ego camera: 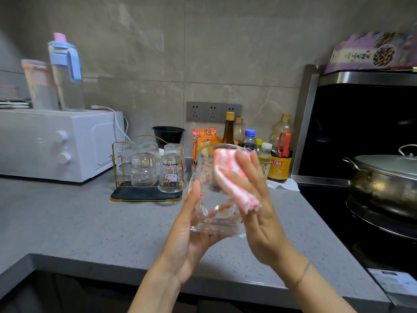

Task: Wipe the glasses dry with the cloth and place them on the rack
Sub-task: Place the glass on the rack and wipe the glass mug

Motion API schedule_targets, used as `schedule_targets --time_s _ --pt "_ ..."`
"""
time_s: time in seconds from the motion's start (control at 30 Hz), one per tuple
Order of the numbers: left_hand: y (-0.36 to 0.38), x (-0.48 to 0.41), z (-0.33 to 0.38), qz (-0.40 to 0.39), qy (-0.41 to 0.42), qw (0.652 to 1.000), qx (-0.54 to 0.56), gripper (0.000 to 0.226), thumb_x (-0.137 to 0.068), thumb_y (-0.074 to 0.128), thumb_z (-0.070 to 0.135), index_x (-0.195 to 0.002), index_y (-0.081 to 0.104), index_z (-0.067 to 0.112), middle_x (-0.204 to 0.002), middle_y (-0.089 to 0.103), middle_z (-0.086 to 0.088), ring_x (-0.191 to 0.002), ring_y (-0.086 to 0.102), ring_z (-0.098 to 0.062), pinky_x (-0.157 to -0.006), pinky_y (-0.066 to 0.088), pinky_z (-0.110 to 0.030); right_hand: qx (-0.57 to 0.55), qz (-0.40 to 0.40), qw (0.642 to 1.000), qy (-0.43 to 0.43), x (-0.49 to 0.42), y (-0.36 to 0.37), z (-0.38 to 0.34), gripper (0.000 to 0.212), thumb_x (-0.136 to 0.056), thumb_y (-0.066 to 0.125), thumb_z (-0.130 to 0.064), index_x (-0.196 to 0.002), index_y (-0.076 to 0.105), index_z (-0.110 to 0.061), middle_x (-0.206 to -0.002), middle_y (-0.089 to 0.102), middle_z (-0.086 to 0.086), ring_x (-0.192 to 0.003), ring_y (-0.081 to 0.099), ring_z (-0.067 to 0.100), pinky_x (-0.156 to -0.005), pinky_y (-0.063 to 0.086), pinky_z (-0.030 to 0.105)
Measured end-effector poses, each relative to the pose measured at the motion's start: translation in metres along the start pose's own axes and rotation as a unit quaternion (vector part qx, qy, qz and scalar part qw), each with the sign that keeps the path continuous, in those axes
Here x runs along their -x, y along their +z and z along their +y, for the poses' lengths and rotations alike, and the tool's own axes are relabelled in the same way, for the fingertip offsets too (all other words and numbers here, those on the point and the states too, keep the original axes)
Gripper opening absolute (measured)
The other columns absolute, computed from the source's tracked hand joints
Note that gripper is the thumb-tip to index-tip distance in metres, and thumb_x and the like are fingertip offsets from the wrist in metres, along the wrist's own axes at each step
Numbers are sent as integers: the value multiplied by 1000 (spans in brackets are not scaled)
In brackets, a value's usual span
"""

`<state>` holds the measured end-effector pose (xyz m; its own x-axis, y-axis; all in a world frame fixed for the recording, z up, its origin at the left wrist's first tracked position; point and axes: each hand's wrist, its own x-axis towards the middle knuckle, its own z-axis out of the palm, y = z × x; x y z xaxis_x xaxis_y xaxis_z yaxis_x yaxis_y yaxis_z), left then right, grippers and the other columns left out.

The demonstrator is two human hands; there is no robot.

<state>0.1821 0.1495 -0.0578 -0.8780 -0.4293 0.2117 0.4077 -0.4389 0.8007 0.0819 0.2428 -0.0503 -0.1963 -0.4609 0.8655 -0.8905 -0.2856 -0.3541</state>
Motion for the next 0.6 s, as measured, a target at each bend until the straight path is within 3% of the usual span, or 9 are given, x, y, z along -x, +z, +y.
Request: schedule_targets --time_s 0.1,0.17,0.27,0.37,0.47,0.53,0.6 --pt "0 2 -1 -10 6 1000 -13 56 -82 58 52 -130 55 24 -102 73 -21 -82 72 -32 -83 55 -50 -39 16 999 33 -7 -1 -2 57 -99 21 -55 -148 30 -28 -159 16 -15 -149 0 16 -121 10 42" --pt "-1 1 -2 -15 25 999 -33 65 -82 64 59 -138 49 28 -115 70 -19 -95 71 -32 -84 55 -52 -43 5 999 24 -4 4 -5 51 -99 22 -53 -145 35 -35 -159 16 -12 -149 -1 17 -121 7 37" --pt "-3 -1 -3 -37 48 997 -41 91 -68 70 64 -148 33 38 -140 57 -7 -115 64 -31 -83 57 -49 -56 7 998 26 4 8 -7 48 -100 24 -51 -143 39 -35 -158 19 -11 -149 2 21 -119 11 47" --pt "-3 -2 -5 -59 47 993 -95 70 -82 53 65 -146 36 42 -148 48 -2 -123 59 -27 -95 53 -49 -66 22 997 25 6 7 -10 53 -101 25 -48 -146 36 -22 -157 24 -9 -149 7 25 -117 16 56" --pt "-7 -4 -7 -50 23 988 -145 61 -84 41 69 -141 43 46 -142 53 -5 -124 58 -25 -106 44 -51 -73 31 997 24 5 6 -12 53 -100 25 -49 -147 29 -25 -155 23 -21 -149 8 22 -116 18 57" --pt "-7 -4 -5 -49 20 985 -164 62 -82 42 75 -139 43 51 -144 52 0 -129 54 -23 -108 42 -49 -71 34 997 17 5 6 -13 52 -100 24 -51 -147 30 -28 -155 24 -20 -149 7 20 -117 17 55" --pt "-6 -5 -4 -38 20 989 -140 61 -83 46 74 -138 45 49 -144 52 1 -129 53 -22 -107 43 -48 -60 32 998 0 3 6 -14 46 -100 22 -51 -145 29 -44 -154 25 -19 -149 7 20 -118 15 52"
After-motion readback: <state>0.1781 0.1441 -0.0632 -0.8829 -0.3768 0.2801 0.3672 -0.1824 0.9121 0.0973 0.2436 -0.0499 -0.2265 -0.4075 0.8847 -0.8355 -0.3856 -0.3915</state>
